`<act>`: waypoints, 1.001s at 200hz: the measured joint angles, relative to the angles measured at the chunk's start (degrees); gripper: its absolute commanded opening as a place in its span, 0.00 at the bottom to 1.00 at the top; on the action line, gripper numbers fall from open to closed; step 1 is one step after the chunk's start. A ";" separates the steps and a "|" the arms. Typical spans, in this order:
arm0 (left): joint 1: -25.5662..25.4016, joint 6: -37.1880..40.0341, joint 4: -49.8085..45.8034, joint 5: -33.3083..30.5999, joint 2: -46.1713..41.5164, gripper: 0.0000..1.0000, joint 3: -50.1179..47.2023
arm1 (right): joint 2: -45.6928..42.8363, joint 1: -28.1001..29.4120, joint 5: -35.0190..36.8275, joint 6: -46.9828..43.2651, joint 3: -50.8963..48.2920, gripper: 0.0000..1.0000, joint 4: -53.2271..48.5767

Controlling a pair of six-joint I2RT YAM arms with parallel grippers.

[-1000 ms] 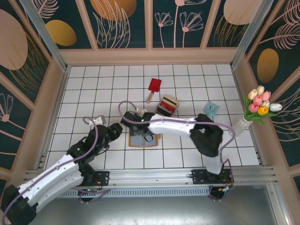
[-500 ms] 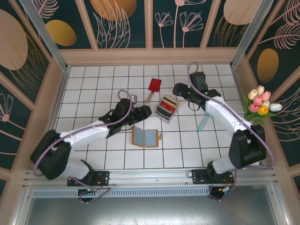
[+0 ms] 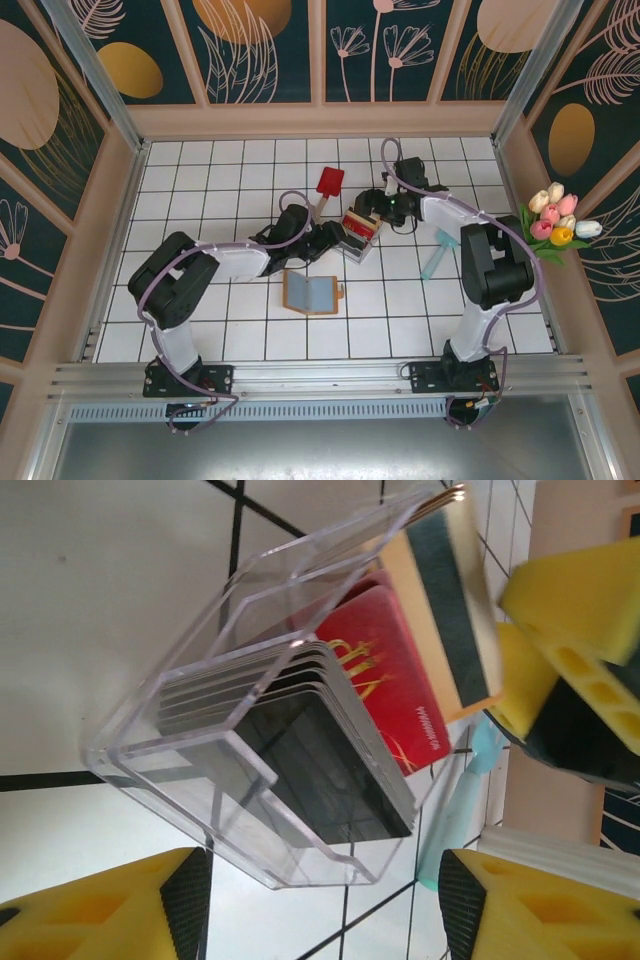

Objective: Put the credit cards into the card holder
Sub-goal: Rotate the storage box at the center of the table.

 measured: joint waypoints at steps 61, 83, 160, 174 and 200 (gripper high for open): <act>0.00 -1.05 0.63 -1.42 1.18 0.61 0.92 | -9.77 0.92 -6.40 1.88 -10.08 0.76 2.56; 0.00 -0.81 0.46 -2.49 1.20 0.59 0.92 | -11.96 1.75 -5.01 1.97 -11.08 0.76 2.25; 0.00 2.16 -2.47 -5.11 1.18 0.56 0.96 | -15.06 6.29 14.19 -2.14 -9.49 0.77 -1.64; 0.00 2.21 -2.58 -5.62 1.18 0.54 0.96 | -15.02 6.47 15.41 -3.85 -7.32 0.70 -3.13; 0.00 2.29 -2.86 -6.32 1.18 0.50 0.96 | -14.25 7.63 17.94 -7.56 -2.80 0.69 -5.64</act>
